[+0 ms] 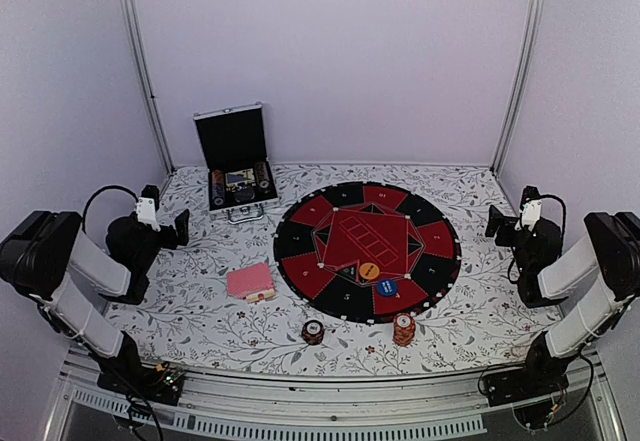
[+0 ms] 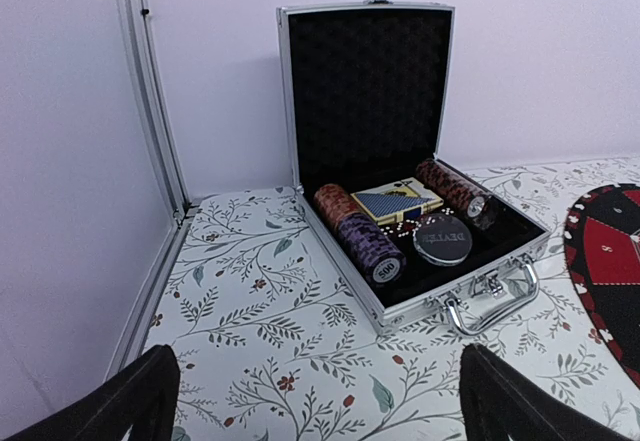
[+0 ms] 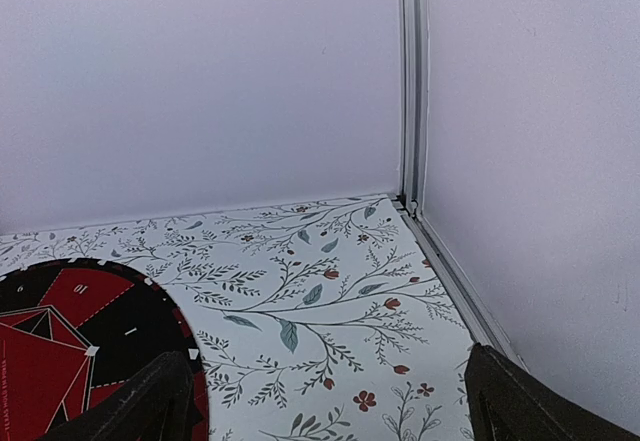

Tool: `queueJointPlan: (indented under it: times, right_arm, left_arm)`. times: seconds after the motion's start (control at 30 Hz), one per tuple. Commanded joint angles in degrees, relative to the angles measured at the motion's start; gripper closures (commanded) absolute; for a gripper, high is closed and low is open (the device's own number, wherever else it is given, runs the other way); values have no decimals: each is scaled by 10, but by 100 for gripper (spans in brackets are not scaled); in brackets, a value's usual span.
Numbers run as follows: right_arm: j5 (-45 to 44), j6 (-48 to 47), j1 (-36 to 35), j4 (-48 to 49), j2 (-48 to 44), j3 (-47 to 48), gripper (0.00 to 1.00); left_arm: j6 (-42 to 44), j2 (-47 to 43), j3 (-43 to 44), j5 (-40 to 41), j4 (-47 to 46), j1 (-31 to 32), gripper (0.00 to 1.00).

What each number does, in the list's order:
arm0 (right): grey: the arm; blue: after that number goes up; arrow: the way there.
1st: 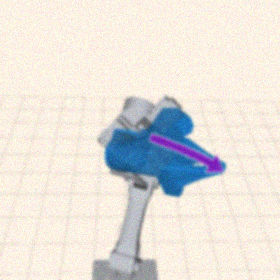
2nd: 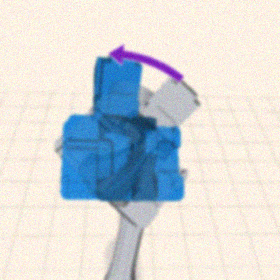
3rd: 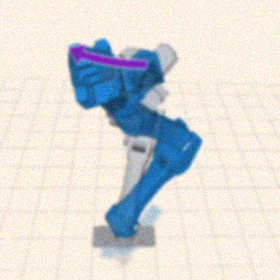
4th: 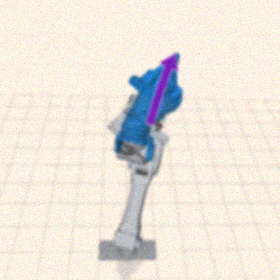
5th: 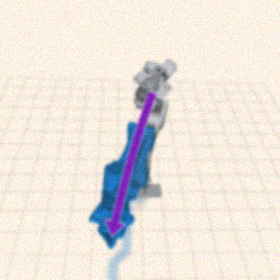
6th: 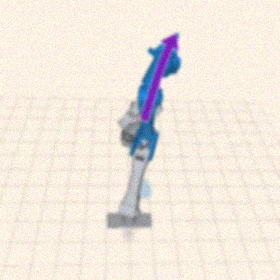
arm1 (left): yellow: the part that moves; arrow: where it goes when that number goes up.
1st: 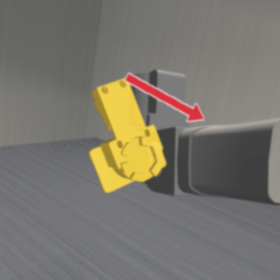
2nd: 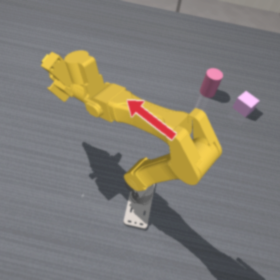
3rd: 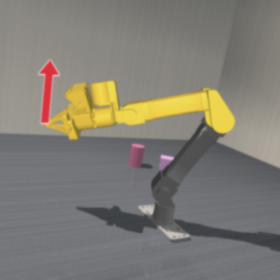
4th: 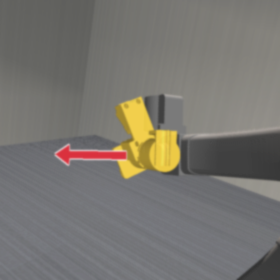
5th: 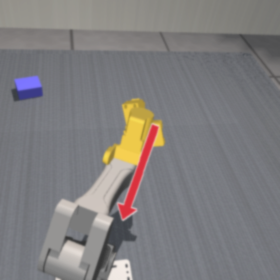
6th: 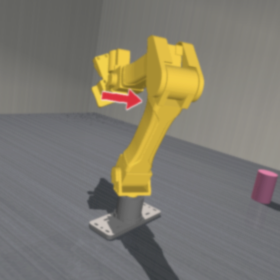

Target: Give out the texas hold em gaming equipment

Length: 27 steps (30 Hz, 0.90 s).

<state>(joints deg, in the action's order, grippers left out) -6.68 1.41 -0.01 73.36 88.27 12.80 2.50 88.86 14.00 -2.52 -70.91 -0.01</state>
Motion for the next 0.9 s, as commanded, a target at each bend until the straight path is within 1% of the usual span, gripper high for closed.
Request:
queueJointPlan:
  times: [0.0,0.47,0.5,0.53,0.57,0.6,0.63,0.7,0.77,0.87]
  right_arm:
    - [7,-5,-4,17,6,10,1]
    - [8,-4,-4,10,5,13,1]
    - [5,-4,-4,12,5,13,1]
    - [-21,-3,-4,1,3,16,1]
    - [-33,6,5,-28,-8,18,1]
    - [-29,22,14,-28,-21,14,1]
    - [-29,18,14,-7,-25,8,1]
    - [-59,14,13,-53,-47,15,1]
    - [-101,35,12,-137,-95,39,1]
    - [-112,41,12,-324,-155,108,1]
  left_arm:
    - [0,6,9,-6,-19,0,0]
    - [1,5,9,-10,-20,1,0]
    - [3,-1,12,-17,-7,-5,0]
    - [4,-11,20,-21,16,-10,0]
    - [3,-25,32,-24,48,-12,0]
    - [6,-36,45,-33,87,-14,0]
    - [10,-49,58,-40,119,-14,0]
    - [13,-69,74,-47,166,-14,0]
    - [13,-95,90,-62,217,-18,0]
    - [14,-132,130,-94,328,-22,0]
